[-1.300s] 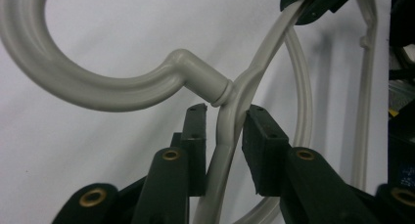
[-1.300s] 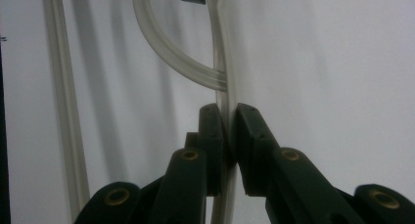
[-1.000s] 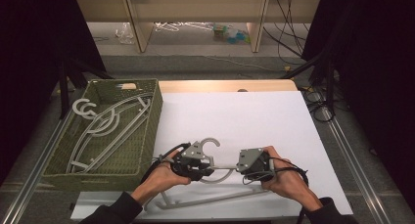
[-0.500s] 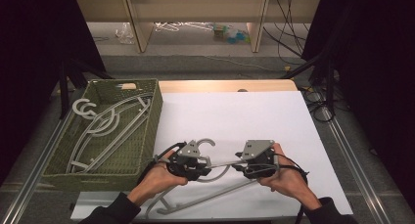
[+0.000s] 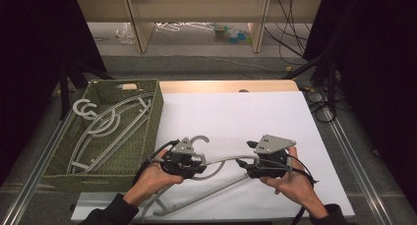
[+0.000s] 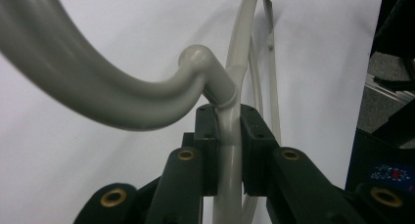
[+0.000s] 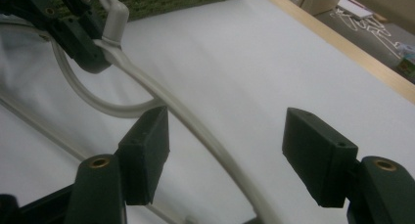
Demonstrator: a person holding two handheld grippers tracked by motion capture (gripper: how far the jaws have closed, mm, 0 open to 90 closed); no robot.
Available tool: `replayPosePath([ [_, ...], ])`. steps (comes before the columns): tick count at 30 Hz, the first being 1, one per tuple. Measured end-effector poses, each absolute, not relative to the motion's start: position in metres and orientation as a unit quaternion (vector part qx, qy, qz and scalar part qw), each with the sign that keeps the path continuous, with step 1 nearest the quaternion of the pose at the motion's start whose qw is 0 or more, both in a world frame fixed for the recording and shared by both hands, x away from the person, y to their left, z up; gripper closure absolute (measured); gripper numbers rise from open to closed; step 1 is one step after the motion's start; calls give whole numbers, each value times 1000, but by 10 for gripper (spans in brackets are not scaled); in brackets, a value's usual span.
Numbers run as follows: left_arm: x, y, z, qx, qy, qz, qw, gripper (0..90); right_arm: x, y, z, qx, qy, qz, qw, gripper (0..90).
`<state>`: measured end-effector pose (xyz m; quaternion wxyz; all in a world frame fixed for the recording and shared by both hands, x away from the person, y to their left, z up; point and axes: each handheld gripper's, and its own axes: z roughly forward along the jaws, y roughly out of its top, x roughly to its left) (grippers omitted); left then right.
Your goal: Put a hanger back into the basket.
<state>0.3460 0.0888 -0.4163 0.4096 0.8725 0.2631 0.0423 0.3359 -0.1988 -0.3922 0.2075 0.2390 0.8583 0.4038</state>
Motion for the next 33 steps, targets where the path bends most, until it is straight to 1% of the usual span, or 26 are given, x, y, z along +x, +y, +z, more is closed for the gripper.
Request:
replayPosePath([
  [3,345,94,-409,869,271,53,411,799,331,-202,-393,248,853,415,197,342],
  [5,346,98,-402,861,279,64,421,799,328,-206,-395,244,847,427,201,339],
  [6,347,101,-399,859,277,66,426,799,326,-207,-396,248,847,430,191,337],
  [9,350,109,-386,845,290,78,442,799,323,-212,-399,257,841,441,181,331],
  [10,351,112,-381,843,288,84,446,799,322,-214,-399,258,837,444,188,331],
  [14,352,119,-372,832,296,90,460,799,321,-220,-403,270,831,452,179,328],
  [19,355,127,-358,817,310,87,479,799,319,-221,-409,273,834,449,166,325],
  [24,358,133,-342,803,313,80,500,799,318,-222,-412,272,835,449,165,318],
  [25,362,135,-338,804,297,88,507,799,317,-222,-412,275,835,448,162,315],
  [26,361,136,-334,800,318,77,504,799,318,-222,-414,276,834,449,162,310],
  [29,364,140,-326,798,320,83,504,799,319,-224,-417,281,833,449,158,280],
  [33,365,144,-316,794,324,80,508,798,319,-225,-419,284,833,450,154,280],
])
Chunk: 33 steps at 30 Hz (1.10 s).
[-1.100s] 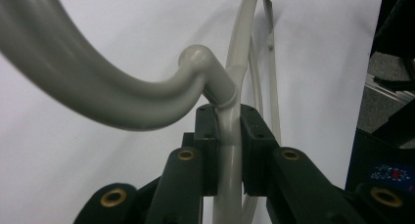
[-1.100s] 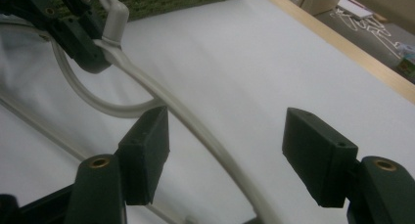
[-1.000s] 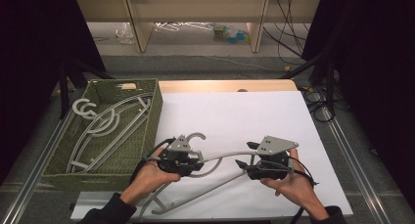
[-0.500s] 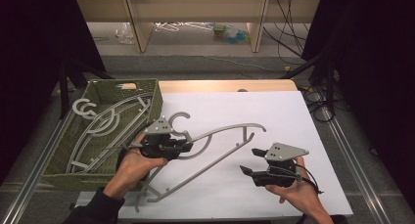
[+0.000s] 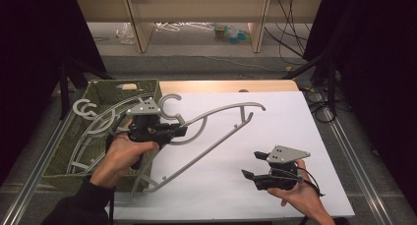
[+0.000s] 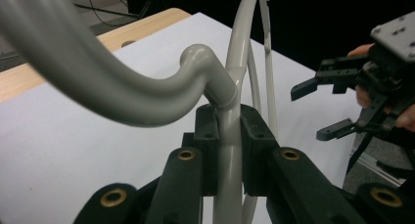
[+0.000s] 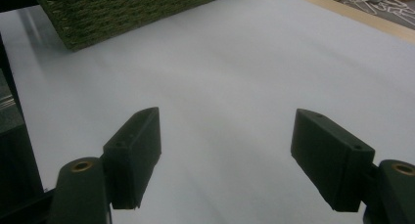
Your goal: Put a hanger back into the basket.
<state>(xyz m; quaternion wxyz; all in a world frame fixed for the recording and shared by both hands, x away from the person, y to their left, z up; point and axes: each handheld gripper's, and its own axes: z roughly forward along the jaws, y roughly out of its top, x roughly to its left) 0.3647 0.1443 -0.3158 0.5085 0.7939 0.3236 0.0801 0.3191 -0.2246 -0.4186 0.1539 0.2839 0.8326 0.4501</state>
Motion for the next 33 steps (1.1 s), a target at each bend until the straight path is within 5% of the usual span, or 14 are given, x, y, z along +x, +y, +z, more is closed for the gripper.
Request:
replayPosePath([
  [19,380,226,-271,772,379,142,490,798,320,-225,-423,282,838,442,151,279],
  [33,400,281,-281,758,424,182,460,798,321,-223,-424,283,839,440,148,279],
])
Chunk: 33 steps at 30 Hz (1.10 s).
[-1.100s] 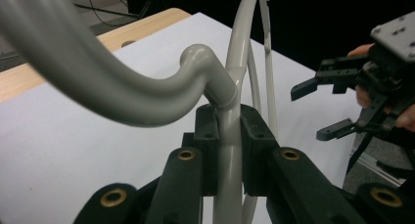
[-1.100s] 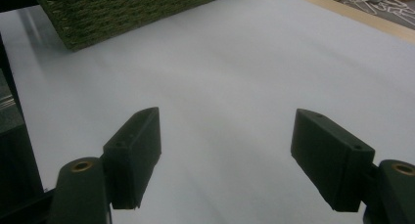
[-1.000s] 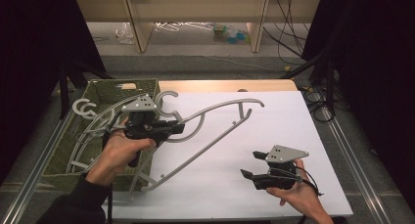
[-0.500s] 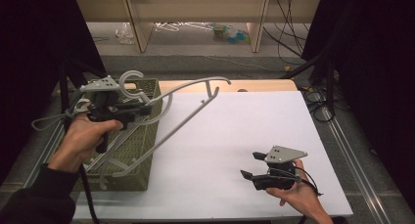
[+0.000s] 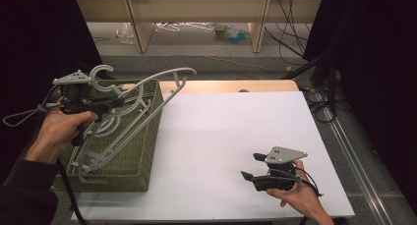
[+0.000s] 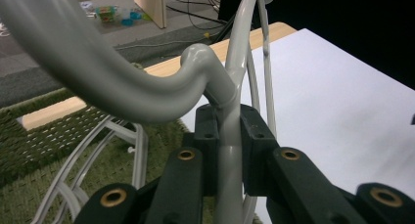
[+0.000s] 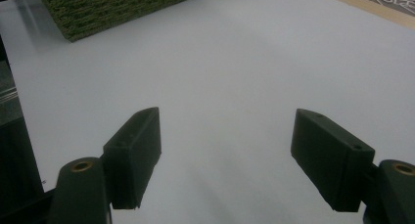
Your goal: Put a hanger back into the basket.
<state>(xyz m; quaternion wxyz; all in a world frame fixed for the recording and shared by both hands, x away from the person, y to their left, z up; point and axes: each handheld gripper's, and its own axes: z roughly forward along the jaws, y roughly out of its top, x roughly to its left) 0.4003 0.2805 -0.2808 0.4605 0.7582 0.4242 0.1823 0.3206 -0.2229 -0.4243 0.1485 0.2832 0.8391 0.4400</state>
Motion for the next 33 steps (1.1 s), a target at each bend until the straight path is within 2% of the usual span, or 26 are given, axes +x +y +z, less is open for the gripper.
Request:
replayPosePath([
  [10,416,298,-293,746,443,179,463,798,321,-224,-424,286,839,440,146,269],
  [19,433,320,-306,740,471,201,437,798,320,-223,-425,293,834,443,150,201],
  [33,446,359,-320,746,483,249,386,798,321,-222,-426,288,835,444,149,198],
])
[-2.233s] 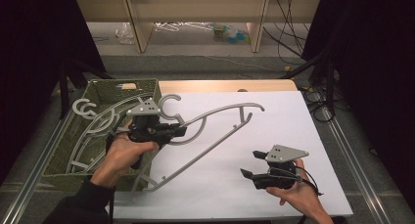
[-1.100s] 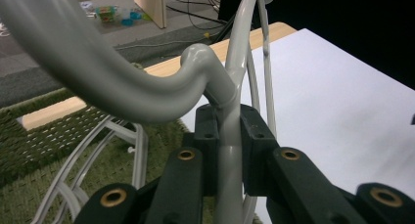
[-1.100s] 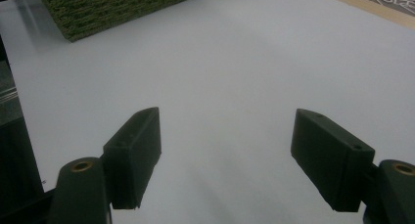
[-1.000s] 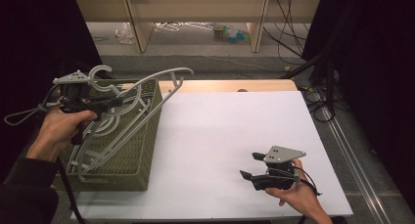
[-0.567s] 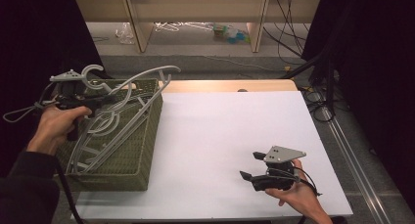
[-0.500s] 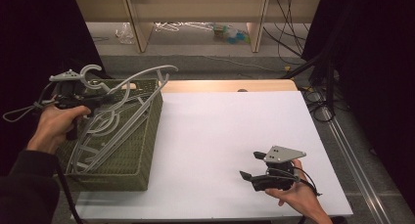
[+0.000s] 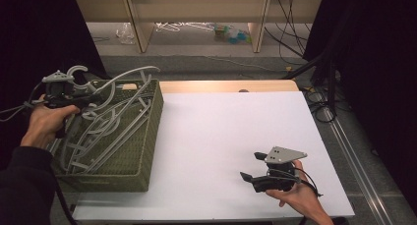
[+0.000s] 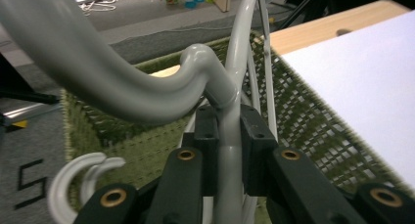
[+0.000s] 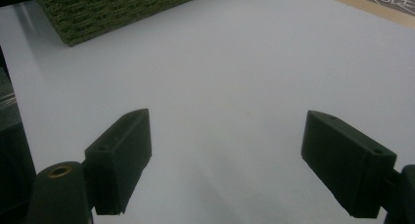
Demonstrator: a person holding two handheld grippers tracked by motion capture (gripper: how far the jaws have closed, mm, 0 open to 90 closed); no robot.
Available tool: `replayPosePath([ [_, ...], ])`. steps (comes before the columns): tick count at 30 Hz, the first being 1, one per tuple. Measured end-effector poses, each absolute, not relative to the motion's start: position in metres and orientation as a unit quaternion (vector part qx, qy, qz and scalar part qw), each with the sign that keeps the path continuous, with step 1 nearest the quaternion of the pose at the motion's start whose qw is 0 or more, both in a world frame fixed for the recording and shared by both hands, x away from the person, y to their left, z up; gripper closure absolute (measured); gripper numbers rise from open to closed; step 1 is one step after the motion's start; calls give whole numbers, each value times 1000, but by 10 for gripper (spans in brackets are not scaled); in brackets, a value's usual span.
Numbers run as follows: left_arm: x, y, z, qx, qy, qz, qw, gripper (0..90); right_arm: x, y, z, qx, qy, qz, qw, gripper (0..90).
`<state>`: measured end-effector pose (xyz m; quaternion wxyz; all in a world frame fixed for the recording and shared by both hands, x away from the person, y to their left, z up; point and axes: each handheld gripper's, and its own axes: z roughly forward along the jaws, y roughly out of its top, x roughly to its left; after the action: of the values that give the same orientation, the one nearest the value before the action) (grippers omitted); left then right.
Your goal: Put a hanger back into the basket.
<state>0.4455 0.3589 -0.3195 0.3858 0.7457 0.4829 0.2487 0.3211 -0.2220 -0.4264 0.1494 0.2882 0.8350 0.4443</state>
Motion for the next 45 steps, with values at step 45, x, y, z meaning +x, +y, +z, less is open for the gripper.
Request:
replayPosePath([
  [45,451,370,-384,770,513,196,325,796,321,-221,-429,288,841,436,141,207],
])
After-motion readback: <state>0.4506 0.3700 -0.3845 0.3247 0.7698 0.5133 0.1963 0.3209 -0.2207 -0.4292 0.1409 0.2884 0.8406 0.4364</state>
